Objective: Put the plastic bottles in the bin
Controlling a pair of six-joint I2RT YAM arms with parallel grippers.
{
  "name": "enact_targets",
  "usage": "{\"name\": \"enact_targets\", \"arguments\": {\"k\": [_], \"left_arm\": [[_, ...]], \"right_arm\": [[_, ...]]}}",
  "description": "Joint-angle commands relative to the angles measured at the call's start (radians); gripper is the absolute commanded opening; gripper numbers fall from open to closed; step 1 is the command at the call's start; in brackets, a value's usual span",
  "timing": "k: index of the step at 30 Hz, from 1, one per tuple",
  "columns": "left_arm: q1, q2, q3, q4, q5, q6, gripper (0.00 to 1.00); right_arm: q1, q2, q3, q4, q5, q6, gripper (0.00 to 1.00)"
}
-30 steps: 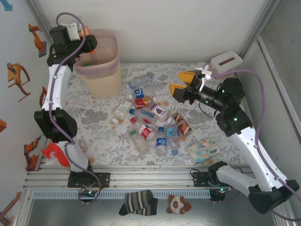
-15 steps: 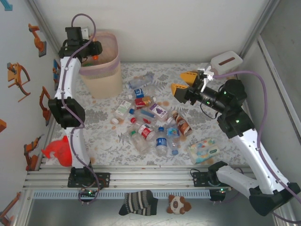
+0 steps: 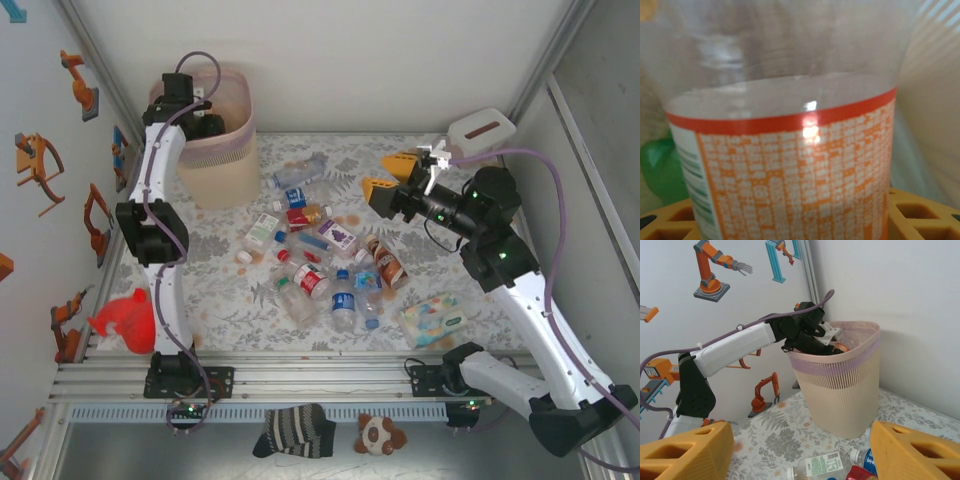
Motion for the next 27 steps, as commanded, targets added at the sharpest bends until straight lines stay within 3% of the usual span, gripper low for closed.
{"name": "enact_targets", "arguments": {"k": [1,16,27], "left_arm": [[0.006,0.036,0.031,-0.058,-0.005,0.023,0.55],[0.014,0.153,0.085,-0.178,0.104,0.024,0.64],[0.014,0.061,0.11,-0.136,0.092,0.003,0.81]], "right_arm": [[0.008,0.002,0.028,0.008,0.007,0.0,0.71],[0.008,0.002,0.03,-0.002,0.007,0.002,0.71],[0.008,-0.013,0.022,-0.003,0.021,-0.003,0.72]]}}
